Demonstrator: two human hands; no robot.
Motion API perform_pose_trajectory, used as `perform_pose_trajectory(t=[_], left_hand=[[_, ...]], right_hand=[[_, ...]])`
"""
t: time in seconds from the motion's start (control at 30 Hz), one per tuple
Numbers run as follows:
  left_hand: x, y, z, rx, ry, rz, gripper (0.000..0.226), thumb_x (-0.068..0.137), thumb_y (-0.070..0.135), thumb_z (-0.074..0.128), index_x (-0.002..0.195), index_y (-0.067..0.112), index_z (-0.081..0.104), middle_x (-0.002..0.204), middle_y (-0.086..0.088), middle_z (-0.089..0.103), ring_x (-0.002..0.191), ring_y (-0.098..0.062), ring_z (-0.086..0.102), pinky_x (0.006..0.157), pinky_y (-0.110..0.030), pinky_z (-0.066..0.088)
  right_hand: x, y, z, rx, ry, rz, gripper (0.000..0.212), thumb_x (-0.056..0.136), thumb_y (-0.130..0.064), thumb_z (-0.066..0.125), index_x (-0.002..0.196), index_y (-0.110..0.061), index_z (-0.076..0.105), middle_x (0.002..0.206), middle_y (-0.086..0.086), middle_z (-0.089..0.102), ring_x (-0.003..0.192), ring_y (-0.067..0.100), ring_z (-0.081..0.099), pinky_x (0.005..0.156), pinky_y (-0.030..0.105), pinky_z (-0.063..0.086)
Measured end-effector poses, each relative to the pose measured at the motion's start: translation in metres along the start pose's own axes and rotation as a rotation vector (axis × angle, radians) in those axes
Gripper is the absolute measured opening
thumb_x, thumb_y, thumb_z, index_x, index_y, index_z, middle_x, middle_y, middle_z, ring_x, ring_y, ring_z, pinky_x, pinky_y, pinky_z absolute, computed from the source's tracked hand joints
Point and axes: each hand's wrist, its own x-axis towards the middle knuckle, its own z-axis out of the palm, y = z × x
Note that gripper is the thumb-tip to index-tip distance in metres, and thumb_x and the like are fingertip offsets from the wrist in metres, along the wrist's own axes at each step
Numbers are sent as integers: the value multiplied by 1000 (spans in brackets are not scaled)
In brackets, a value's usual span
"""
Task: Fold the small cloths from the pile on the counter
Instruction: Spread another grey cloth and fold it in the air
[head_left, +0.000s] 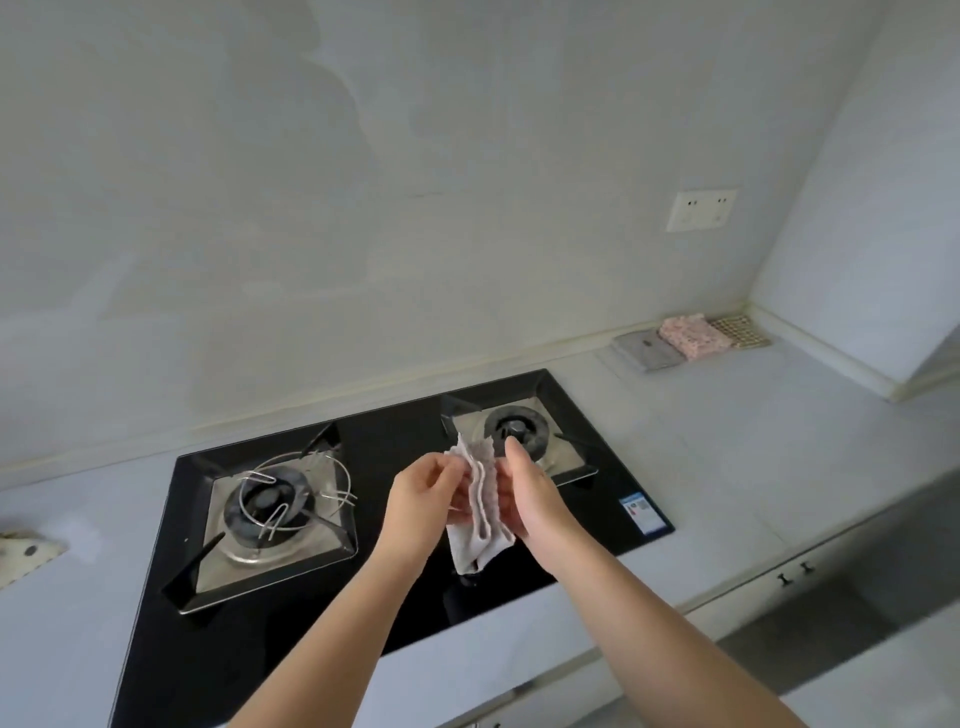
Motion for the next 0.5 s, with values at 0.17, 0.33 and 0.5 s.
perform_pose_trajectory(t=[0.17, 0.33, 0.5], left_hand=[[25, -1, 17, 396, 19, 179, 30, 78, 20, 78, 97, 21, 55, 95, 4, 61, 79, -6, 58, 67, -11, 45], [63, 11, 8, 616, -271, 200, 41, 80, 35, 75, 116, 30, 55, 110, 22, 57, 101, 3, 53, 86, -13, 42], [104, 22, 24, 527, -395, 153, 11, 82, 38, 74, 83, 30, 66, 81, 11, 70, 74, -1, 67, 67, -18, 51]], right_hand=[[19, -8, -30, -96, -143, -2, 68, 99, -59, 28, 94, -5, 69, 64, 1, 61, 59, 12, 57, 62, 24, 50], [45, -30, -54, -282, -330, -6, 68, 97, -65, 21, 88, -10, 59, 52, -7, 45, 49, 9, 41, 60, 25, 37], [75, -61, -79, -543, -308, -42, 76, 73, -79, 46, 94, -9, 65, 80, 3, 67, 77, 21, 63, 79, 35, 47]])
